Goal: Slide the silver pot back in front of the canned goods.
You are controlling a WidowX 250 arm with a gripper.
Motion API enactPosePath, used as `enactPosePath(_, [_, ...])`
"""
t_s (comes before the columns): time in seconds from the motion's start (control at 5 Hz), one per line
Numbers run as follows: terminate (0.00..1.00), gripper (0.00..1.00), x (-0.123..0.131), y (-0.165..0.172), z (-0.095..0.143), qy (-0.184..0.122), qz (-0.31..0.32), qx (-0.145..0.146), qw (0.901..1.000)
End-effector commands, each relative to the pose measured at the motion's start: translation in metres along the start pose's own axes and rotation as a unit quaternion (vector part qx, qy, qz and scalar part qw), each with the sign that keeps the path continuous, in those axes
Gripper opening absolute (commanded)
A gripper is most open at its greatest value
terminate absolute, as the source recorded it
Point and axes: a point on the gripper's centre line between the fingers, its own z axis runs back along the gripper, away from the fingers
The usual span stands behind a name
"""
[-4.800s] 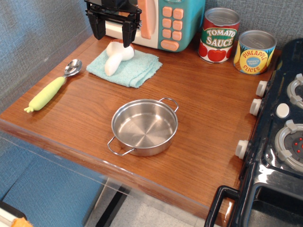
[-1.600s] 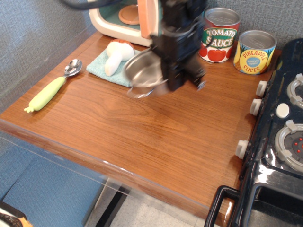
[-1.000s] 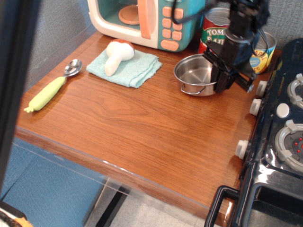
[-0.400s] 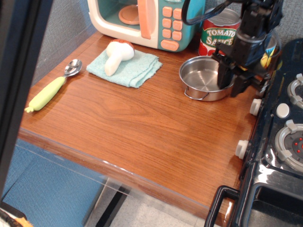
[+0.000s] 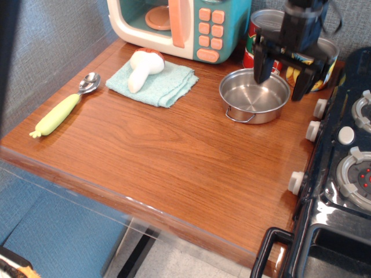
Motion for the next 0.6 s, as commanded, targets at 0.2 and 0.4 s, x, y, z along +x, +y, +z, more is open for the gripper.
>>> enactPosePath(0.2, [0.0,1.0,-0.0321,0.028,0.0333,-0.025,0.012,0.041,0.9988])
enactPosePath(0.4, [1.0,1.0,-0.0321,0.028,0.0333,-0.025,0.012,0.041,0.9988])
